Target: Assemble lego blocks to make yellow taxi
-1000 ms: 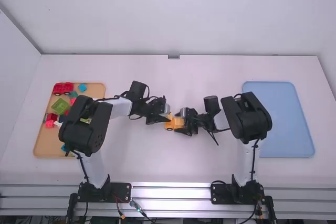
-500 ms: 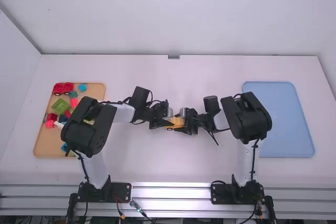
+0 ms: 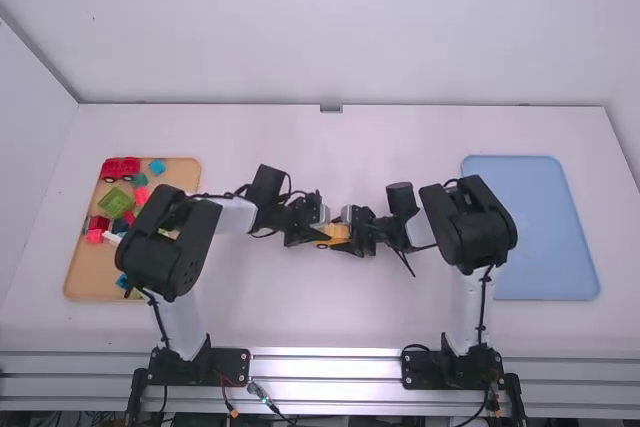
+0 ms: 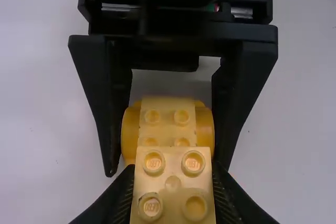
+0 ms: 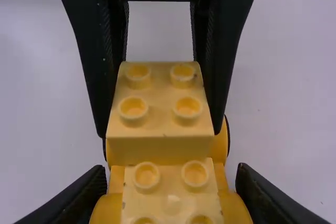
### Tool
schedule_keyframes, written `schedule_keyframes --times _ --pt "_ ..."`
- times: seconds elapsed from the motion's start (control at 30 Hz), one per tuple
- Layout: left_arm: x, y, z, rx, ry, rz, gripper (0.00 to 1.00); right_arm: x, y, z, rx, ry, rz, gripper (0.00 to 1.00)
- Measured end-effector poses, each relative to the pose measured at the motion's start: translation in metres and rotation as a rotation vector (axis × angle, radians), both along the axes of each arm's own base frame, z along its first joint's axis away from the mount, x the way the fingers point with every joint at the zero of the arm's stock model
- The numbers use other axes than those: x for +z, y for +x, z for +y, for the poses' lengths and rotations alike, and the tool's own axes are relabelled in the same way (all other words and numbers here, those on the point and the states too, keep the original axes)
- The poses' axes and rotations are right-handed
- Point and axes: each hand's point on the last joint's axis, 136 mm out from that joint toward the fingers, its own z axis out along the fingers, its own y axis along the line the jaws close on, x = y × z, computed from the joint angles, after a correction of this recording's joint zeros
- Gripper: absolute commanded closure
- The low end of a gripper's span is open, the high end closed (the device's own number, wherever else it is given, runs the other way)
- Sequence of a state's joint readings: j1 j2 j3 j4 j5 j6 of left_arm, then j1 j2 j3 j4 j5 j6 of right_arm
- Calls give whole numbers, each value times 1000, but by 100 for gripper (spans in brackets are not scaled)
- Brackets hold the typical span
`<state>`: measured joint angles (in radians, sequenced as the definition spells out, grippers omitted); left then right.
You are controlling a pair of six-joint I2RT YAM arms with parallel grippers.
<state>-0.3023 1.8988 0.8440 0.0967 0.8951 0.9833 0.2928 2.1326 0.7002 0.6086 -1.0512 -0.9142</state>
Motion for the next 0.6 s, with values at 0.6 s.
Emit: schedule_keyframes --times 0.6 --pt "-6 -3 6 -2 61 26 87 0 4 -6 -15 2 3 45"
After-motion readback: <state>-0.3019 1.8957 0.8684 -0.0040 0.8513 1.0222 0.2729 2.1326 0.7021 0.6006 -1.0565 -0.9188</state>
